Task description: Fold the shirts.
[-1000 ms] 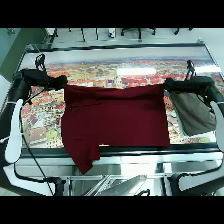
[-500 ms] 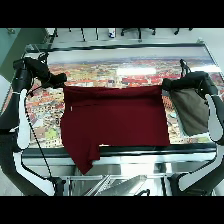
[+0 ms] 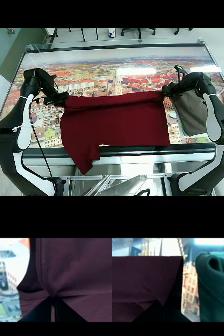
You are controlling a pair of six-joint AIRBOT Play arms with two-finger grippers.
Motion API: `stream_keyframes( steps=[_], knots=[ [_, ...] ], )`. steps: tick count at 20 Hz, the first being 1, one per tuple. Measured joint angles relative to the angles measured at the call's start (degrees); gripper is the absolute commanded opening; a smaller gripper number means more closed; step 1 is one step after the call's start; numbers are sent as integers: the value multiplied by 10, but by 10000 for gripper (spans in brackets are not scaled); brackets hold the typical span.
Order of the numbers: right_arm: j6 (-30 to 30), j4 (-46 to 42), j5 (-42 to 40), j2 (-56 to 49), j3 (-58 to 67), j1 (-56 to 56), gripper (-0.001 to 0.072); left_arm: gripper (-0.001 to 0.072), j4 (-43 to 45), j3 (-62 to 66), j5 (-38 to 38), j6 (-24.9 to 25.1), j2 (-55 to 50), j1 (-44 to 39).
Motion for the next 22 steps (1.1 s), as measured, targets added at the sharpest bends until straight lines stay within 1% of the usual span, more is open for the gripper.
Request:
stream_keyframes(
  steps=[5, 14, 15, 16, 17, 18, 19, 21, 22],
  knots=[
    [6, -18, -3, -4, 0, 10, 25, 16, 16, -37, -50, -6, -1, -4],
    [19, -27, -3, -17, 0, 14, 28, 17, 21, -46, -86, -8, -3, -5],
    [19, -28, -3, -17, 1, 14, 56, 17, 20, -46, -90, -8, -3, -5],
    [19, -28, -3, -18, 1, 14, 202, 17, 20, -46, -94, -8, -3, -6],
    [19, -28, -3, -18, 1, 14, 307, 101, 20, -46, -97, -8, -3, -8],
    [19, -27, -4, -18, 1, 14, 310, 417, 18, -46, -99, -8, -3, -10],
    [19, -24, -8, -17, 1, 14, 310, 687, 16, -46, -99, -8, -3, -12],
    [23, -21, -18, -12, 2, 14, 311, 693, 7, -41, -92, -12, -3, -15],
    [27, -20, -25, -6, 3, 13, 311, 693, 3, -34, -77, -12, -3, -15]
  ],
)
